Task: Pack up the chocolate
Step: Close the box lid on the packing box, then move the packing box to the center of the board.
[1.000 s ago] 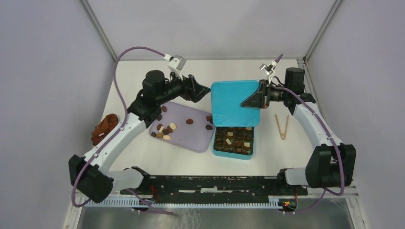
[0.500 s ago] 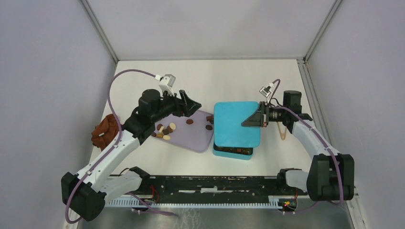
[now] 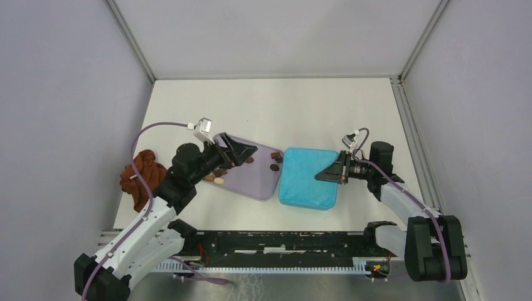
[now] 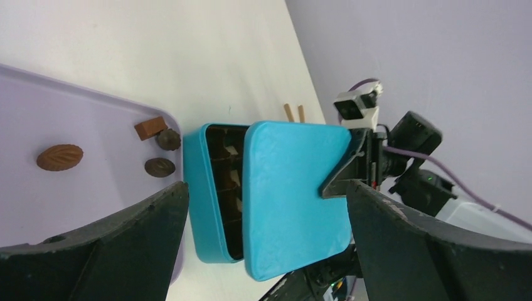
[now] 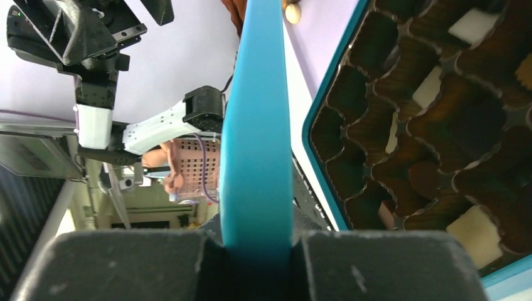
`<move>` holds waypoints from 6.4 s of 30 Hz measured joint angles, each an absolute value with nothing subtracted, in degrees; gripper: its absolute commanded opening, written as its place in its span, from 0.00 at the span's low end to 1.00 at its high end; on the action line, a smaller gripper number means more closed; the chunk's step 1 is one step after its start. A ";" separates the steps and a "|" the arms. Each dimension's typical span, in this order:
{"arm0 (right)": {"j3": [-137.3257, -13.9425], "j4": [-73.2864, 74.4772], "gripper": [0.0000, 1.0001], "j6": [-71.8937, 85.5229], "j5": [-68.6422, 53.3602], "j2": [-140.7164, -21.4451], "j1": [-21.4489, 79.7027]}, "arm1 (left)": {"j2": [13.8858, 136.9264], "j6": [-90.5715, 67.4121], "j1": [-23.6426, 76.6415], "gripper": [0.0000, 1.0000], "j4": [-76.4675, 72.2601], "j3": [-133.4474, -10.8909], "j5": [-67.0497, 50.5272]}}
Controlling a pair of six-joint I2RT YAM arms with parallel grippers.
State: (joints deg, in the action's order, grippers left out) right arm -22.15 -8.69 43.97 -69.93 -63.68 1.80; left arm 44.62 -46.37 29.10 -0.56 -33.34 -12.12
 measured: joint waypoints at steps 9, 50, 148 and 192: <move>-17.74 -19.20 0.00 53.78 -66.13 -64.49 3.77 | 45.74 -52.53 32.25 0.89 -3.62 -28.42 -10.22; -21.39 -14.06 0.06 47.55 -63.51 -72.36 2.85 | 71.57 -49.82 47.40 0.65 -4.91 -34.15 -2.09; -50.48 22.46 0.78 7.14 -52.36 -90.63 -3.88 | 94.85 -43.51 48.99 0.62 -2.28 -52.36 -10.76; -56.95 28.05 0.84 -3.09 -55.68 -94.72 -7.18 | 98.26 -42.17 48.99 0.66 -8.21 -55.20 -13.87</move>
